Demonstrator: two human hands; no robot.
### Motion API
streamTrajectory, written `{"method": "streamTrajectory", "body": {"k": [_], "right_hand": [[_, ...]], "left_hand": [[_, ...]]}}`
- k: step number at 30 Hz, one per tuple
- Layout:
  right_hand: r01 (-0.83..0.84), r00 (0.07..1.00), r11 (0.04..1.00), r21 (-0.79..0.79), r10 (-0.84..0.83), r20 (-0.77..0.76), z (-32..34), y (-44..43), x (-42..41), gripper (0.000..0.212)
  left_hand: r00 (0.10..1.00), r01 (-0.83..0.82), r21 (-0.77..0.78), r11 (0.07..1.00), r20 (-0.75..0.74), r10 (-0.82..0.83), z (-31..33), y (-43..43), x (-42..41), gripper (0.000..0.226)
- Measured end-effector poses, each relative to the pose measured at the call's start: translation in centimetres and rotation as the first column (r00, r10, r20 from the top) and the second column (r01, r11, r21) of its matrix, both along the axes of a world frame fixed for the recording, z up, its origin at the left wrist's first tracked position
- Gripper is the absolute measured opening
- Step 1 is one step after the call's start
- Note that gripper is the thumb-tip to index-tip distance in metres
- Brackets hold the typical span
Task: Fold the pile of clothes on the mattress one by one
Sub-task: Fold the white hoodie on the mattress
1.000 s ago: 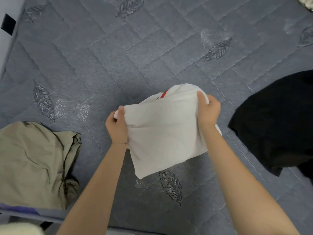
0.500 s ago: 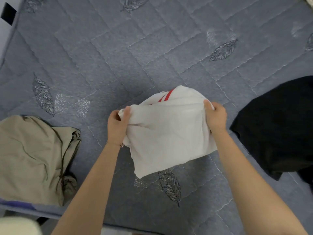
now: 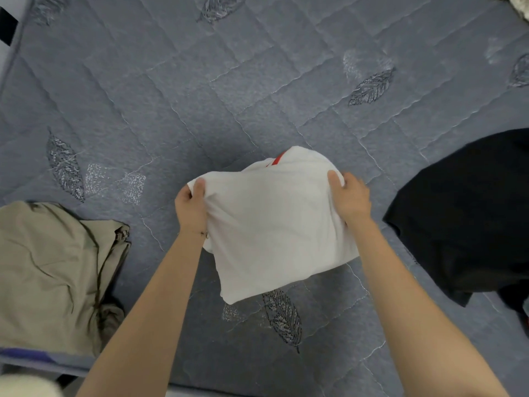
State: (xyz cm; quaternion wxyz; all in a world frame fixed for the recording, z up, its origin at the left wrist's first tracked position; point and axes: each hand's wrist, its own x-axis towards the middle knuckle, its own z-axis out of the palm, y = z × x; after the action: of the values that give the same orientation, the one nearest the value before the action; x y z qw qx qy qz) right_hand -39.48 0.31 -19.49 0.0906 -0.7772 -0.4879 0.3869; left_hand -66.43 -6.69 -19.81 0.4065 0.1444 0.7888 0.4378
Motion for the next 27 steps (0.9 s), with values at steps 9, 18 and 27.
{"method": "streamTrajectory", "body": {"k": [9, 18, 27], "right_hand": [[-0.079, 0.981, 0.944, -0.321, 0.016, -0.195, 1.4, -1.1, 1.2, 0.092], [-0.056, 0.987, 0.91, -0.411, -0.011, -0.159, 4.9, -4.5, 2.0, 0.07], [0.014, 0.908, 0.926, -0.378, -0.169, -0.382, 3.7, -9.5, 1.9, 0.036]], "left_hand": [[0.996, -0.091, -0.303, 0.949, -0.032, 0.085, 0.5, -4.3, 4.4, 0.086], [0.989, 0.037, -0.188, 0.981, 0.149, -0.009, 3.7, -6.1, 4.7, 0.027], [0.916, 0.395, -0.376, 0.838, 0.226, -0.33, 2.0, -8.7, 1.6, 0.056]]}}
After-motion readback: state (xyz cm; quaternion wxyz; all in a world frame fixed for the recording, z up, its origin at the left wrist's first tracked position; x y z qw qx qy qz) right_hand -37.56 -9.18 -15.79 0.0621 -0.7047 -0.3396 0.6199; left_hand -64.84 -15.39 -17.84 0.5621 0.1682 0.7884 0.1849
